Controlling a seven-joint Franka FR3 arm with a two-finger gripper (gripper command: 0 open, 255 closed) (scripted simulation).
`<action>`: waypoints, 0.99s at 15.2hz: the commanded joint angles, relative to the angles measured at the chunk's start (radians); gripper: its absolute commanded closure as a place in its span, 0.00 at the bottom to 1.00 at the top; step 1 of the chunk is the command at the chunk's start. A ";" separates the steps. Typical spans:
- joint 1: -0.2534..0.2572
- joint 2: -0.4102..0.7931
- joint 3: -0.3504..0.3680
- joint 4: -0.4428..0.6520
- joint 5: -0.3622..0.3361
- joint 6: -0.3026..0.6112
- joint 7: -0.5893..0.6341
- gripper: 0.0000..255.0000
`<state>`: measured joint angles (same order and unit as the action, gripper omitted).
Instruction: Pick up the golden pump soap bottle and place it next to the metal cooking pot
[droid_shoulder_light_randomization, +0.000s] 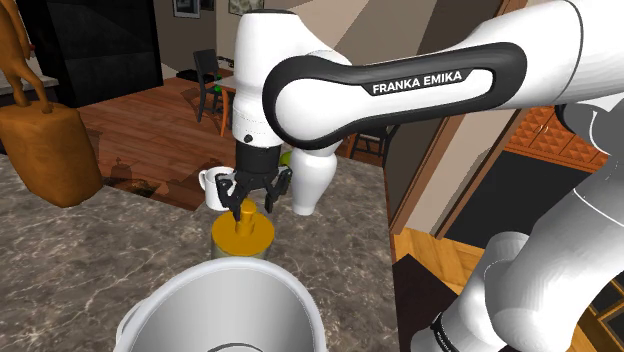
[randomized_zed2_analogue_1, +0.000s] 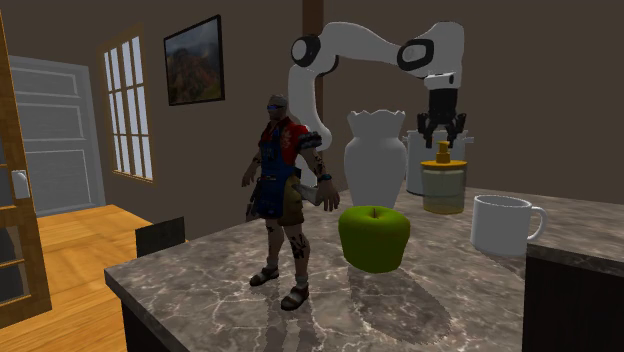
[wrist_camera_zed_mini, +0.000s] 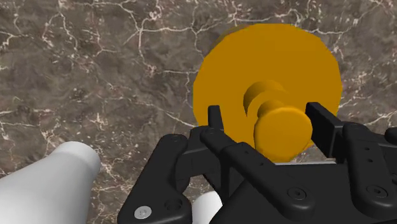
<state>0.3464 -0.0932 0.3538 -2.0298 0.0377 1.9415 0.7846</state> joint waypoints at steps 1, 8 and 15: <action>0.000 0.000 0.000 0.000 0.000 0.000 0.000 0.00; -0.002 -0.014 -0.003 0.087 0.003 -0.100 -0.003 0.00; -0.002 -0.016 -0.004 0.111 0.004 -0.126 -0.003 0.00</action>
<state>0.3441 -0.1089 0.3496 -1.9183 0.0412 1.8158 0.7814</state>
